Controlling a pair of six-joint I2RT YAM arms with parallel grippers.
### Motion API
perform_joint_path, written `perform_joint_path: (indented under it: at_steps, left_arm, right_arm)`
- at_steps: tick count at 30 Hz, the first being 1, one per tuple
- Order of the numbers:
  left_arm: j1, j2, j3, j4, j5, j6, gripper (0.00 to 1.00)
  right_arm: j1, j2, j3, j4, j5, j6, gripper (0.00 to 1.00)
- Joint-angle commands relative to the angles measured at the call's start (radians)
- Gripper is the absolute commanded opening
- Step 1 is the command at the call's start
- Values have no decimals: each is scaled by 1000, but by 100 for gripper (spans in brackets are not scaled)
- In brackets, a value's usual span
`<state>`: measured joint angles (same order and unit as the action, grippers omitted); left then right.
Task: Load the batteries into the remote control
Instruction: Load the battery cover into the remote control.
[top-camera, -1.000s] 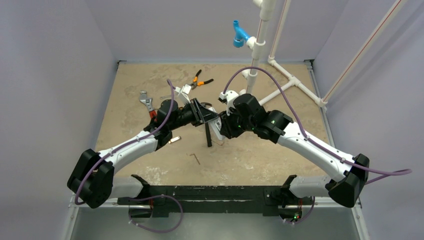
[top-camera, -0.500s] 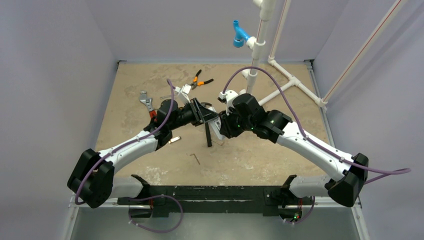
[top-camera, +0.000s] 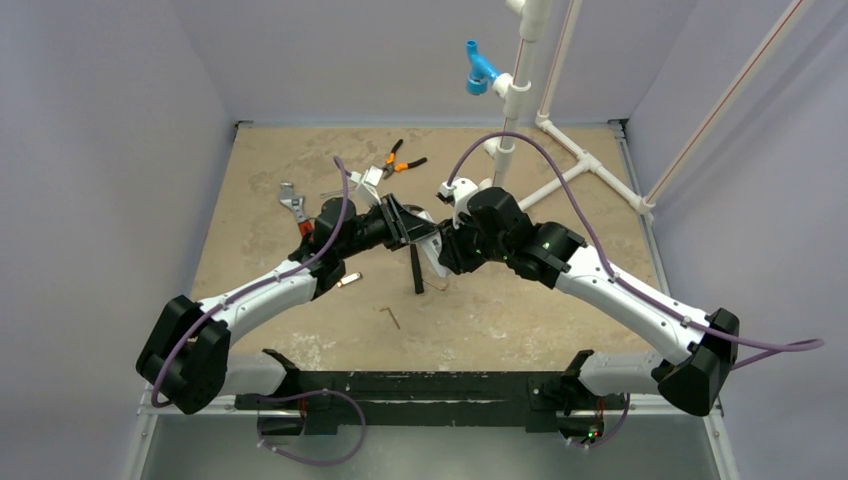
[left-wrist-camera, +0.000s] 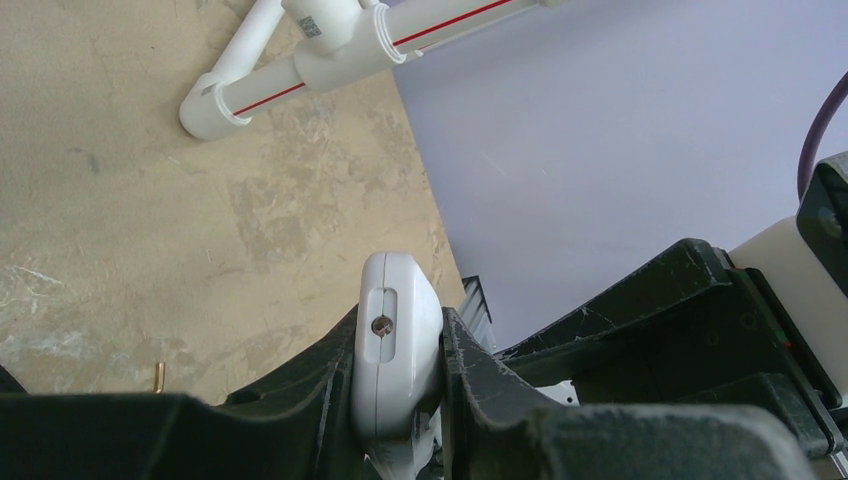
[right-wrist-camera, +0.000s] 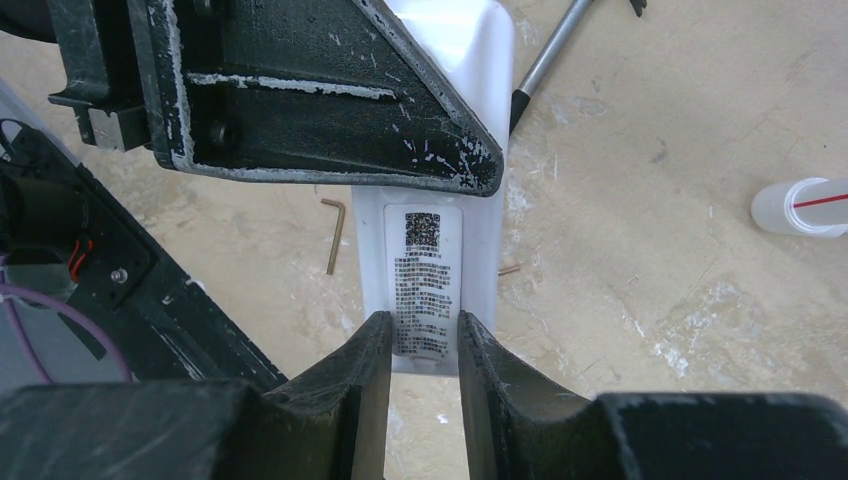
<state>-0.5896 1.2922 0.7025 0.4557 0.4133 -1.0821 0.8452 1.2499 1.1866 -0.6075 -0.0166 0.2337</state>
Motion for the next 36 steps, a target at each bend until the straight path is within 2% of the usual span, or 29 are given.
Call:
perform_joint_path:
  at_steps: [1, 26, 36]
  left_arm:
    - [-7, -3, 51, 59, 41, -9, 0]
    - [-7, 17, 28, 110, 51, -57, 0]
    - [-6, 25, 23, 113, 44, -65, 0]
  right_arm:
    - [-4, -7, 4, 63, 22, -16, 27]
    - [-4, -13, 19, 67, 31, -22, 50]
    - [-4, -92, -24, 160, 21, -2, 54]
